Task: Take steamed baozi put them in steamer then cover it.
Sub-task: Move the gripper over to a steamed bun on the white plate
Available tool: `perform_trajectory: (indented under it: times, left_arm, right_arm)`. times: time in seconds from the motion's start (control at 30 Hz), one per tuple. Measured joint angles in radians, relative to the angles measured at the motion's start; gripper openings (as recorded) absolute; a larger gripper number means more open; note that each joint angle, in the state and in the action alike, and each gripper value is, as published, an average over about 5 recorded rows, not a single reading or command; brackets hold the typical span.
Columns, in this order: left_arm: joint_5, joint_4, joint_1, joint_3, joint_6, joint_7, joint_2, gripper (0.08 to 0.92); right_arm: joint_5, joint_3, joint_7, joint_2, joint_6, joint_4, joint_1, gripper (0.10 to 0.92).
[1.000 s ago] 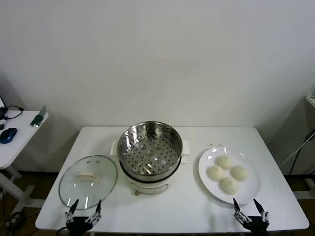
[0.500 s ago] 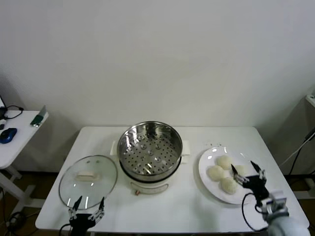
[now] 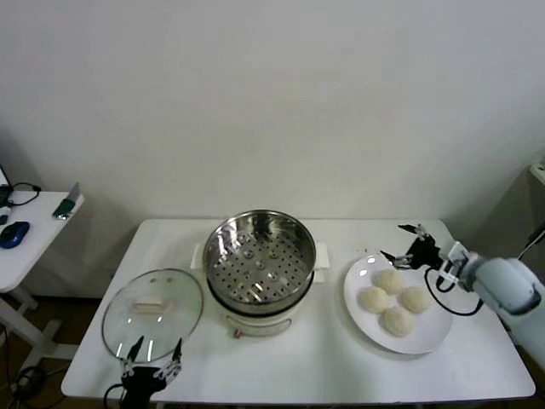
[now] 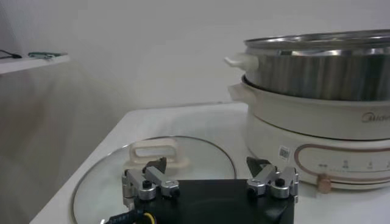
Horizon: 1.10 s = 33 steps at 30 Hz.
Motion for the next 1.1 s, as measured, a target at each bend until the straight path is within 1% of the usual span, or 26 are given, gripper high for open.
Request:
perform_trajectory:
  times: [0.2,0.33,0.47,0.7,1.1]
  left_arm:
    - [0.003,-0.006,0.006,-0.001,-0.001,0.001,-0.003,0.823]
    - [0.004,-0.008,0.013,-0.008,-0.005,0.000,-0.005,0.823]
    - [0.004,-0.007,0.017,-0.014,-0.009,-0.001,-0.008,0.823]
    - [0.004,-0.006,0.017,-0.018,-0.012,-0.004,-0.012,0.823]
    - [0.004,-0.008,0.018,-0.022,-0.013,-0.004,-0.011,0.823]
  right_arm:
    - [-0.024,-0.390,-0.178,-0.010,0.032,-0.103,0.364,0.823]
    - [-0.033,-0.611,-0.246,0.016,0.035,-0.165,0.542,0.823]
    - [-0.045,-0.756,-0.286,0.049,0.026,-0.216,0.637,0.823]
    - [-0.070,-0.833,-0.308,0.115,0.006,-0.293,0.667,0.823]
    - [-0.124,-0.793,-0.288,0.220,-0.010,-0.409,0.590,0.823]
